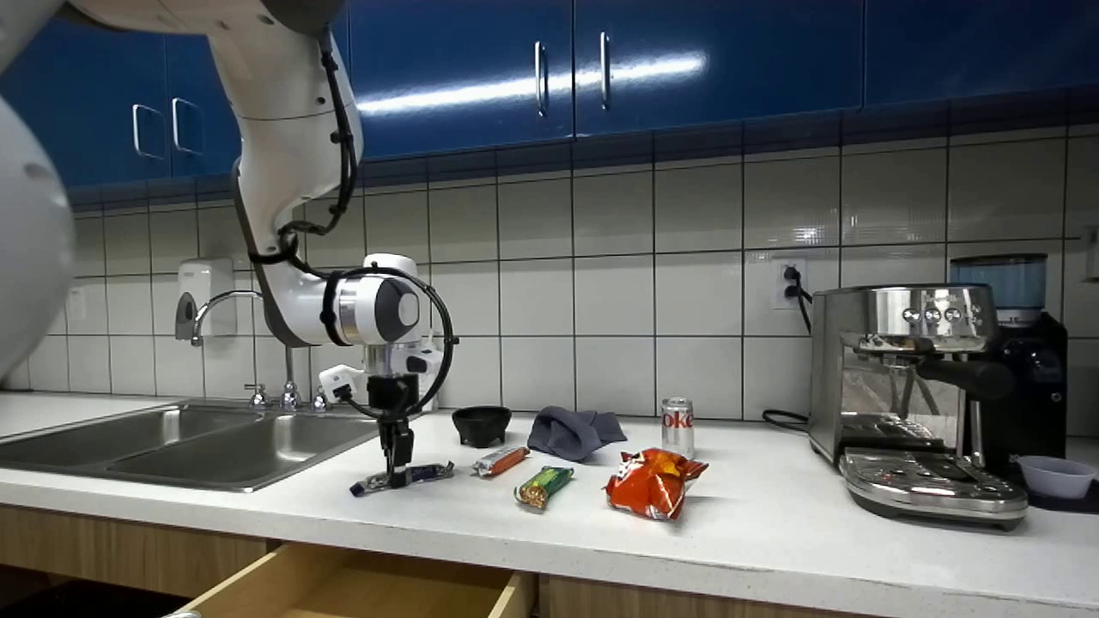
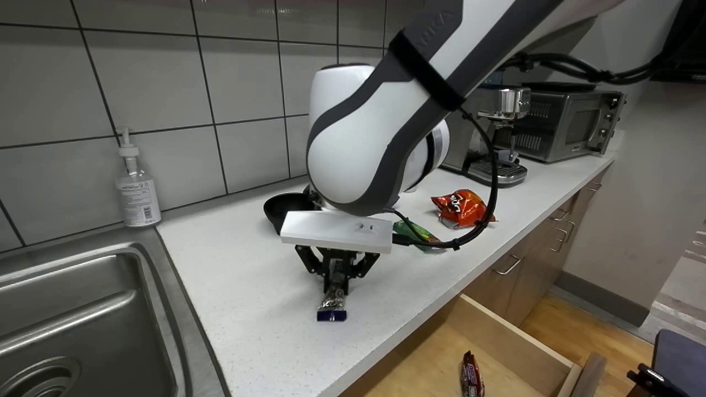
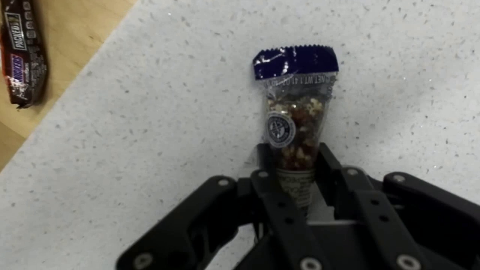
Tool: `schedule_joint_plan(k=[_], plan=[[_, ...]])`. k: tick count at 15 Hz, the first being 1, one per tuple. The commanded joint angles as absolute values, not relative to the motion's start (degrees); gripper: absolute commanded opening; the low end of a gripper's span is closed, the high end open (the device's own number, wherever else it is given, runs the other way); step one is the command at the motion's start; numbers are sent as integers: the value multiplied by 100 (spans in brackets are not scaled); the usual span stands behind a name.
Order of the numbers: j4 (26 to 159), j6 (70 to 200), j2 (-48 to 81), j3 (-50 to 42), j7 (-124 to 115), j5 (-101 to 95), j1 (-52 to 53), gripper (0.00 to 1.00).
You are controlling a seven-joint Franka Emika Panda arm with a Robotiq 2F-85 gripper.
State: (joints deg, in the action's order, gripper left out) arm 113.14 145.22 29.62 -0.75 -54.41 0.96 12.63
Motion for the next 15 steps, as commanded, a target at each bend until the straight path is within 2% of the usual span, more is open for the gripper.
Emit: schedule_joint_plan(k=[1,15], plan=[[11860,14932,2639,-57,-5198,220,1174,8],[13885,16028,1157,-87,-5393,140,1329,8]])
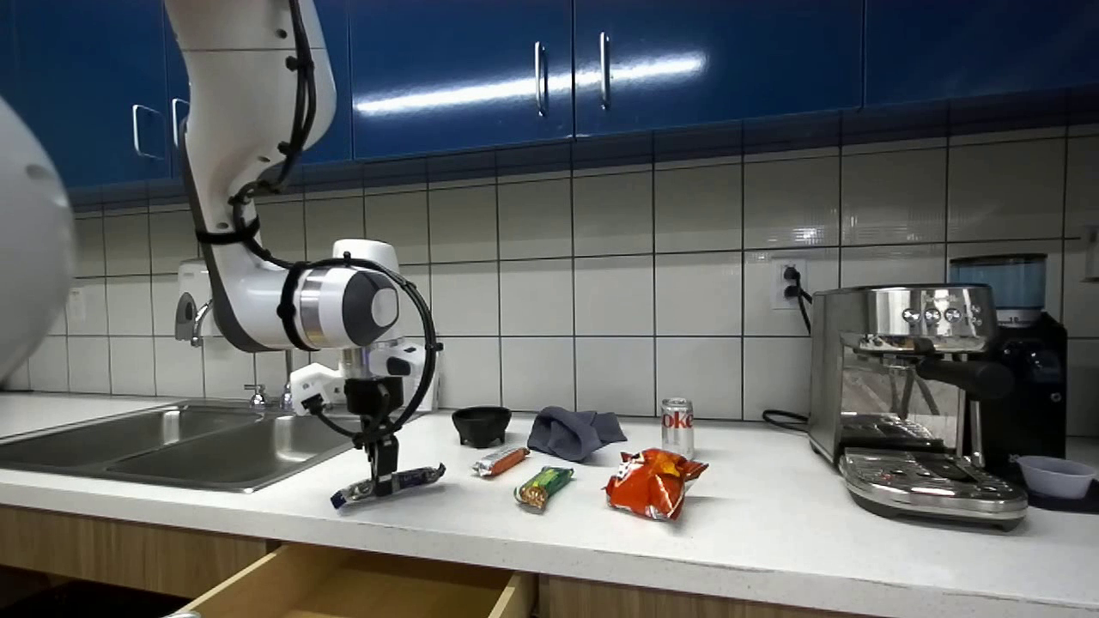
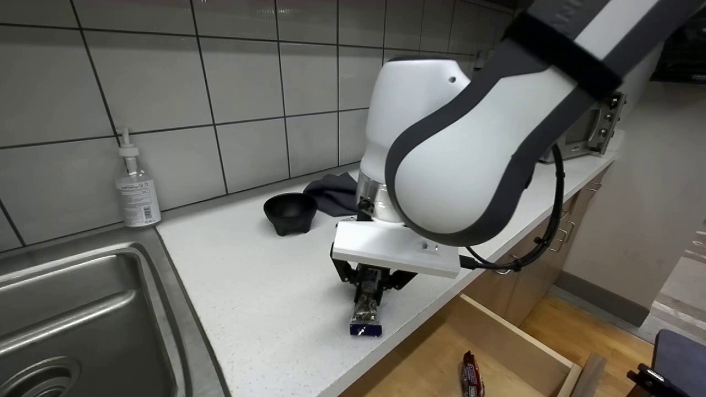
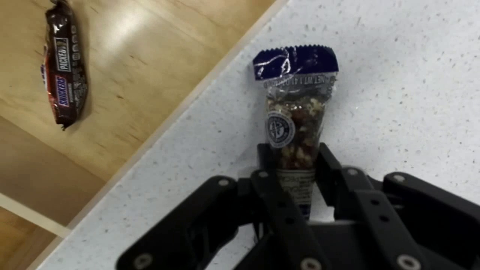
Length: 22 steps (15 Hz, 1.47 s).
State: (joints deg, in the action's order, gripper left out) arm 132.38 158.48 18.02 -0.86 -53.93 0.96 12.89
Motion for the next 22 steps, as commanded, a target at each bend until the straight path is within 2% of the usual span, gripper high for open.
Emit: schedule_joint_plan(k=[1,9,22], plan=[[14051,16063,1009,-57,-5384,160,1311,8],[15082,15973,275,58,-5540,134,1154,8],[15581,15932,537,132,-5421,889,976,8]])
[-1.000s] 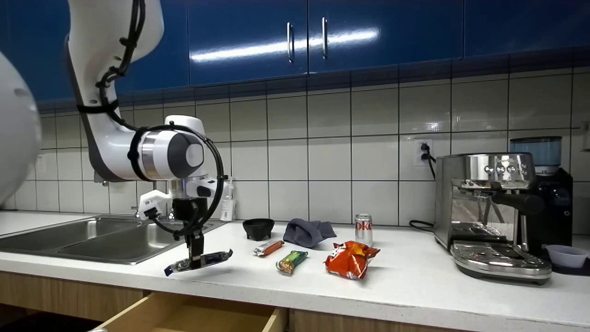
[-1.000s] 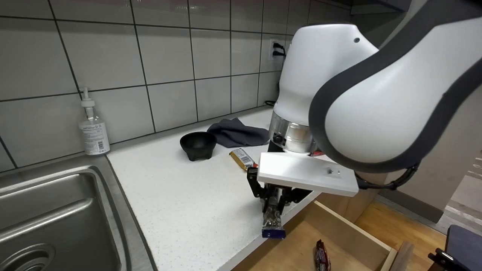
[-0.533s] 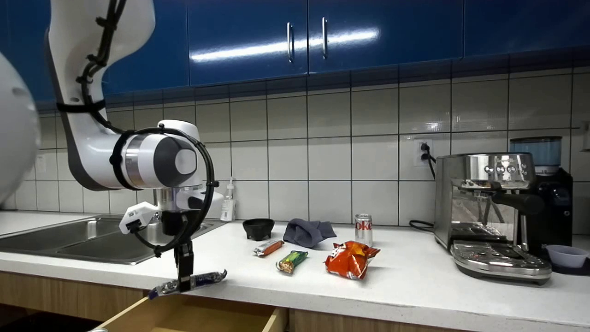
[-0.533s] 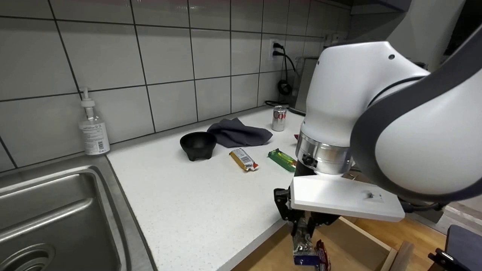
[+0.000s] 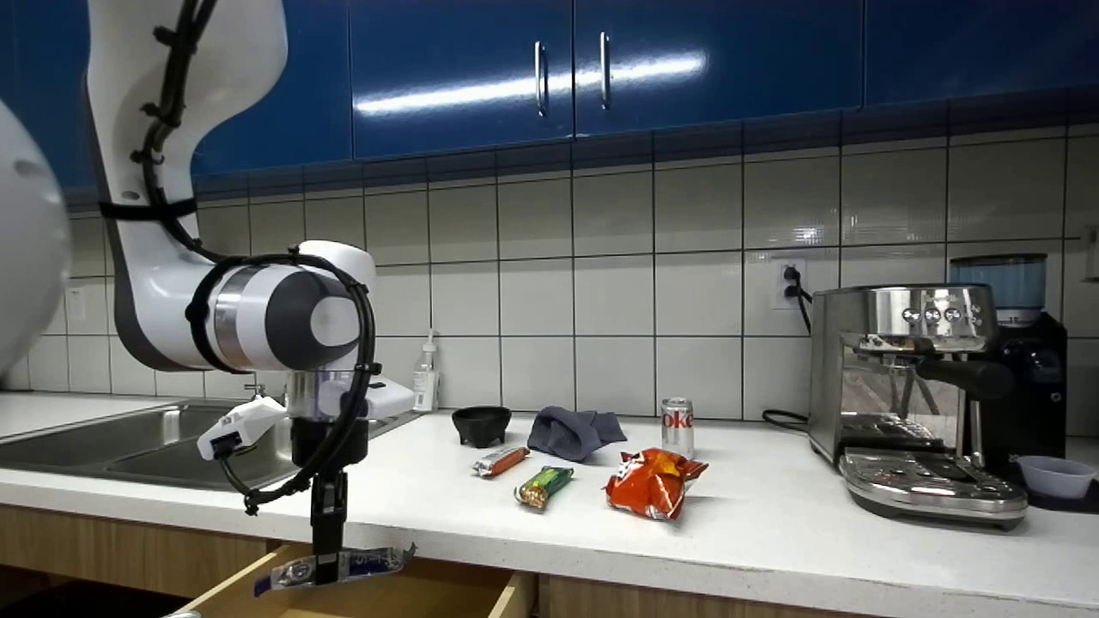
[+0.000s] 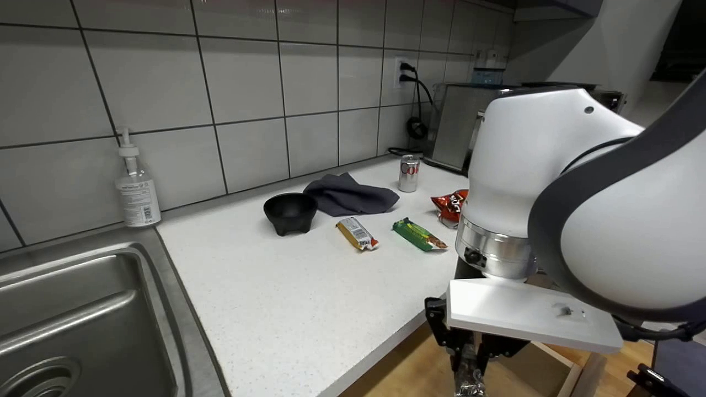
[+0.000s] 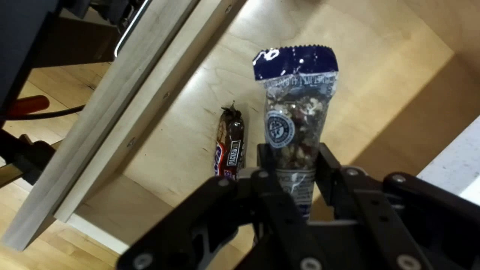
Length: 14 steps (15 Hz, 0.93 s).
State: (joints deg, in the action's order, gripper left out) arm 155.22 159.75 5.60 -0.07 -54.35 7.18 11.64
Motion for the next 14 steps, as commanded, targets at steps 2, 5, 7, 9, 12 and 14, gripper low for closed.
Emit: schedule_joint_plan(k=[2,5,7,9,12,14], plan=[[15573,15927,600,136,-5359,984,936,8],[15545,15846,673,122,-5284,984,898,56],[15542,15825,677,83,-5289,873,894,63],[15553,15827,642,66,-5238,832,884,78],[15560,15829,569,41,-5097,789,847,99],[15568,15823,521,29,-4936,796,793,100]])
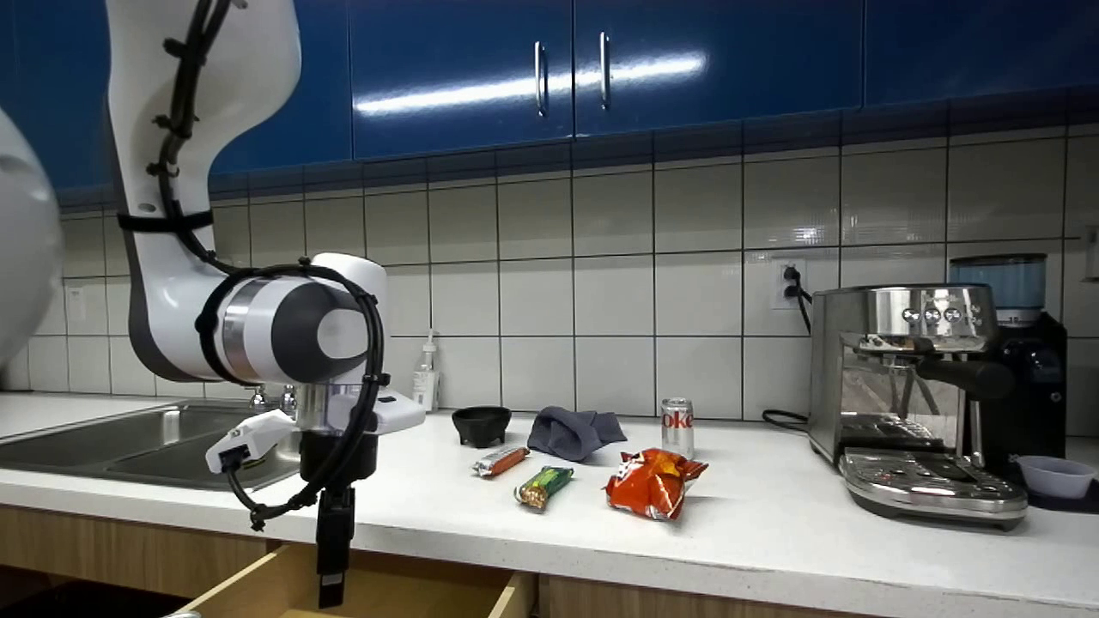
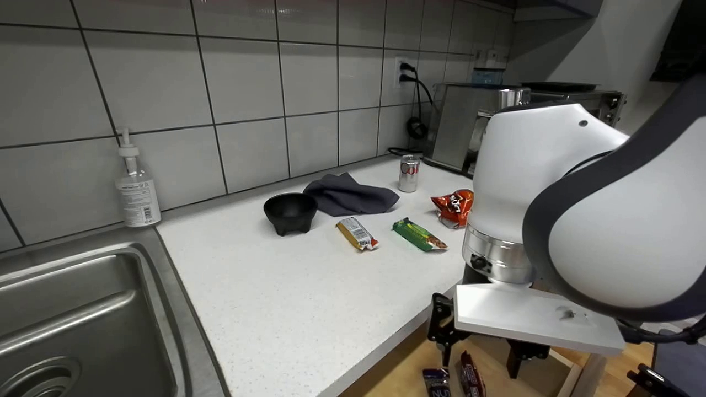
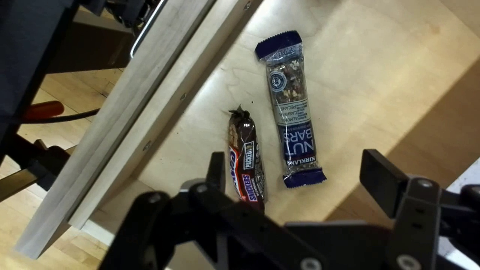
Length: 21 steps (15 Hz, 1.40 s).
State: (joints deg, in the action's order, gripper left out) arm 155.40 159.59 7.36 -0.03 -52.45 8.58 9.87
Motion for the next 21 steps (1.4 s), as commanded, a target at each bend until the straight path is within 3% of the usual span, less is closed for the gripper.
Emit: schedule_joint_plan(k=[1,21], plan=[[15578,15811,483,14,-4838,789,759,100],[15449,14907,-317,-418,-1579,179,-176,100]])
